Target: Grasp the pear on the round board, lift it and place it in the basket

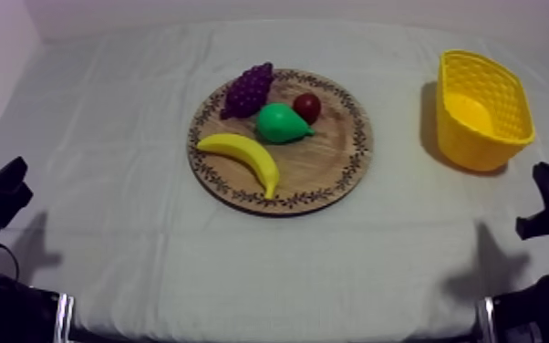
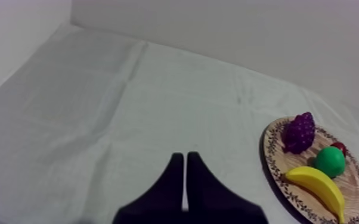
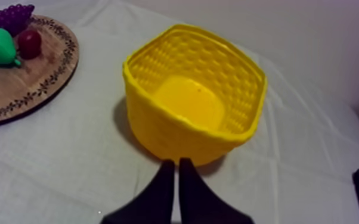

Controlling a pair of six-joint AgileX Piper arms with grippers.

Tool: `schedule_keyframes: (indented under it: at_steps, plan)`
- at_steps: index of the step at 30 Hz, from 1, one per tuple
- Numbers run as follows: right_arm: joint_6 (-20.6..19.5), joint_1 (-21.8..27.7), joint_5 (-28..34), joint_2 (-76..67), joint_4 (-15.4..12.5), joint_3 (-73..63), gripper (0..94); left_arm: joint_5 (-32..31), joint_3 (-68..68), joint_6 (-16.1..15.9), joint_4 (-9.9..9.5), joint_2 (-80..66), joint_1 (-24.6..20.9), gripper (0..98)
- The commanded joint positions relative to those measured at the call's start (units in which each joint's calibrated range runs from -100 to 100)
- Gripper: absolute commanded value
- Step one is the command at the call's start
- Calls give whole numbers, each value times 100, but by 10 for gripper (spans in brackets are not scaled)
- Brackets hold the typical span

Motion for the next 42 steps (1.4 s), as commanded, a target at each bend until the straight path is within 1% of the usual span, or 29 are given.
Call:
schedule_keyframes:
  at_steps: [1, 6, 11, 16, 19, 24, 29, 32, 35, 42]
  plan:
    - [99, 36, 150, 17, -96, -330, 6, -1, 3, 2, 0, 0, -1, 1]
    - [396, 54, 392, 333, -387, -1081, 6, -1, 3, 2, 0, 0, -1, 1]
    - [630, -33, 583, 1068, -601, -2008, 6, -1, 3, 2, 0, 0, -1, 1]
    - [680, -252, 632, 2118, -722, -3030, 13, -1, 3, 2, 0, 0, -1, 1]
    - [693, -352, 703, 2770, -840, -3679, 17, -1, 3, 2, 0, 0, -1, 1]
    - [856, -375, 1006, 3923, -1185, -4862, 17, -1, 3, 2, 0, 0, -1, 1]
    - [1188, -332, 1405, 5046, -1562, -5855, 14, -1, 3, 2, 0, 0, -1, 1]
    - [1391, -328, 1521, 5645, -1723, -6231, 15, -1, 3, 2, 0, 0, -1, 1]
    - [1511, -407, 1623, 6200, -1756, -6553, 25, -1, 3, 2, 0, 0, -1, 1]
    - [1616, -664, 1827, 7271, -1609, -7276, 55, -1, 3, 2, 0, 0, -1, 1]
